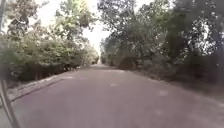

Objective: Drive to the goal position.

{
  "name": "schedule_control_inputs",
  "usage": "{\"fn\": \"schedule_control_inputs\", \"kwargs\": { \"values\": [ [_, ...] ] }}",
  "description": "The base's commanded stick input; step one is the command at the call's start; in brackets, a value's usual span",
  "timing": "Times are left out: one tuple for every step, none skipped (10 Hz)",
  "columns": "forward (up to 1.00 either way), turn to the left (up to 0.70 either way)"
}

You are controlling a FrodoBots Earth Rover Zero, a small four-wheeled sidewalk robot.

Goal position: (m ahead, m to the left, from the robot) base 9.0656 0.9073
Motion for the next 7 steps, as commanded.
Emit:
{"fn": "schedule_control_inputs", "kwargs": {
  "values": [
    [0.70, 0.00],
    [0.70, 0.00],
    [0.70, 0.00],
    [0.70, 0.00],
    [0.70, 0.00],
    [0.70, 0.00],
    [0.70, 0.00]
  ]
}}
